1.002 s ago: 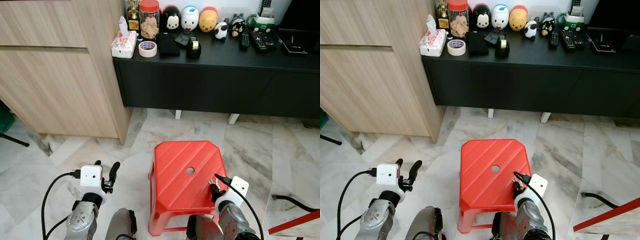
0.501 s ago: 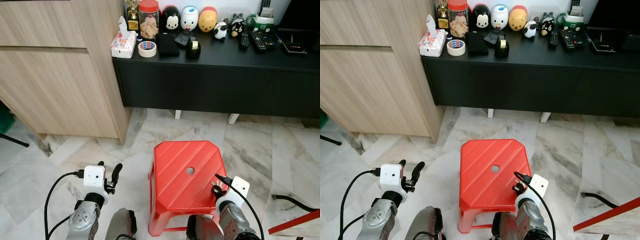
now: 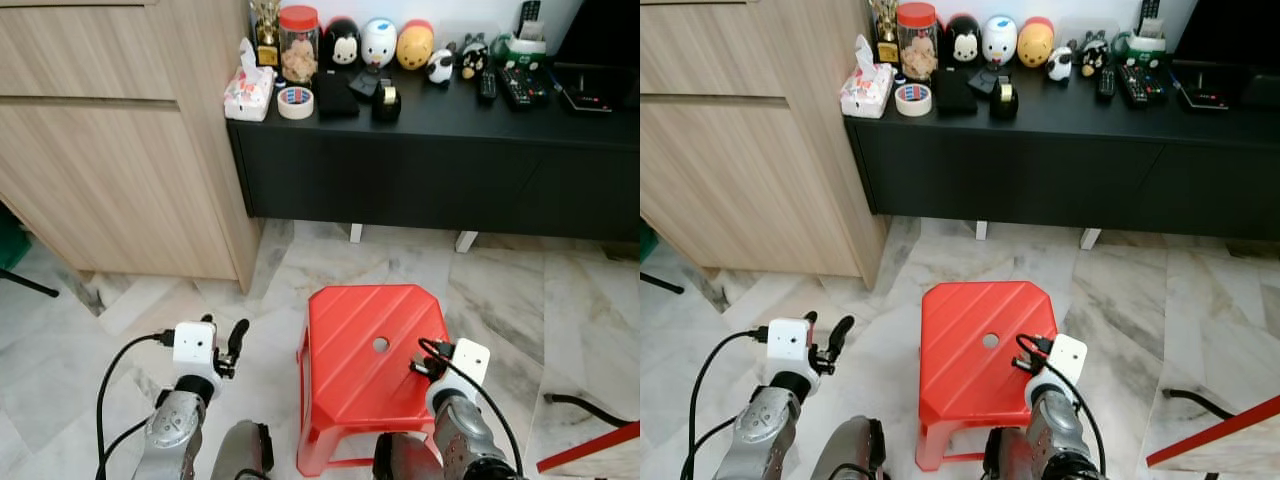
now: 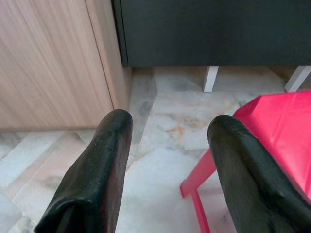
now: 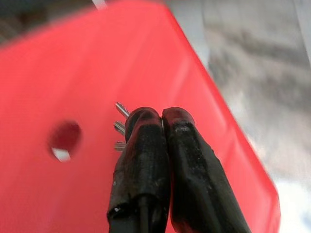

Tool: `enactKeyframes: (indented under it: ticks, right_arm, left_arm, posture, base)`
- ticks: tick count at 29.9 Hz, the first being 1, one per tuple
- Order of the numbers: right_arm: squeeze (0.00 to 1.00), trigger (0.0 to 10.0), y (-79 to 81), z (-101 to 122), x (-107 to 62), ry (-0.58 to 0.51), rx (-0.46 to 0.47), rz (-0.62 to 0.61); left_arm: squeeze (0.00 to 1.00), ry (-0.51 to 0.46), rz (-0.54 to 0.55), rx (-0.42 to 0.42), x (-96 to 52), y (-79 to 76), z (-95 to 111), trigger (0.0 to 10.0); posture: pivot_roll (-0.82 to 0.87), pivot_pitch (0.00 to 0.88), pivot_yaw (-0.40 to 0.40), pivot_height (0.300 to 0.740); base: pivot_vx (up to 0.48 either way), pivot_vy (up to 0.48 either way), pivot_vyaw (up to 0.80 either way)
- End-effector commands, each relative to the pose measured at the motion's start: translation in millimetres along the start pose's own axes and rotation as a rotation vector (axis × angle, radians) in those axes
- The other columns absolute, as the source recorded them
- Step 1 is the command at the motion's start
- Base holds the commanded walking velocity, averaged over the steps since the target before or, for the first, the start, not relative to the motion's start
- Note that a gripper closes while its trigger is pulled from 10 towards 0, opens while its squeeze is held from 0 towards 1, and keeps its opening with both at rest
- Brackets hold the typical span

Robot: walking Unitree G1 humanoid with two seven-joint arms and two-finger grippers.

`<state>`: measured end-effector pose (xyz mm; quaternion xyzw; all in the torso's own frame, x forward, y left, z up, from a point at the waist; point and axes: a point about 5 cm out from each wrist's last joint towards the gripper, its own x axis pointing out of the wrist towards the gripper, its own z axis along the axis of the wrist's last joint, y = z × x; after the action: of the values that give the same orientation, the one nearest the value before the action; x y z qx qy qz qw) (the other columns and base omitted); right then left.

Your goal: Hang keys on a hook

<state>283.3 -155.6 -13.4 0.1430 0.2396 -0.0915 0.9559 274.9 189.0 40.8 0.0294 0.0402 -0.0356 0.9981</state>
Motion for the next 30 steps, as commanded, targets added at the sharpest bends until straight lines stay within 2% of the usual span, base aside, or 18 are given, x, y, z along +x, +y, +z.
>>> enactKeyframes:
  ticks: [1,8,9,10,13,18,26,30]
  right_arm:
    - [0.00,0.0,2.9,5,0.4,-0.032,-0.016,0.022]
    - [0.00,0.0,2.3,8,-1.2,-0.074,-0.042,0.052]
    - [0.00,1.8,2.2,9,-1.6,-0.088,-0.050,0.058]
    - [0.00,10.0,2.0,10,-2.0,-0.097,-0.066,0.064]
    - [0.00,10.0,3.2,13,-3.4,-0.131,-0.106,0.084]
    - [0.00,10.0,7.2,17,-6.5,-0.182,-0.079,0.130]
    - [0.00,10.0,8.4,17,-6.2,-0.170,-0.097,0.135]
    - [0.00,10.0,16.8,17,-5.8,-0.147,-0.162,0.217]
  left_arm:
    - [0.00,0.021,-0.006,0.017,-1.8,-2.4,-6,10.0]
    - [0.00,0.025,0.002,0.007,1.5,-4.5,-8,10.0]
    - [0.00,0.026,0.003,0.005,2.3,-4.9,-9,10.0]
    - [0.00,0.027,0.006,0.002,2.7,-4.9,-9,10.0]
    - [0.00,0.035,0.019,-0.009,2.9,-4.0,-11,10.0]
    - [0.00,0.060,0.045,-0.022,-0.2,0.7,-18,10.0]
    - [0.00,0.057,0.051,-0.023,0.0,1.6,-19,10.0]
    - [0.00,0.049,0.048,-0.025,2.0,1.4,-17,10.0]
  posture:
    - [0.08,0.052,-0.048,0.631]
    - [0.07,0.036,-0.055,0.631]
    - [0.07,0.034,-0.057,0.631]
    - [0.07,0.033,-0.058,0.631]
    - [0.06,0.027,-0.062,0.631]
    - [0.06,0.022,-0.066,0.636]
    - [0.06,0.018,-0.068,0.691]
    - [0.06,0.008,-0.071,0.725]
  base:
    - [0.000,0.000,0.00]
    - [0.000,0.000,0.00]
    - [0.000,0.000,0.00]
    - [0.000,0.000,0.00]
    - [0.000,0.000,0.00]
    - [0.000,0.000,0.00]
    - [0.000,0.000,0.00]
    - [0.000,0.000,0.00]
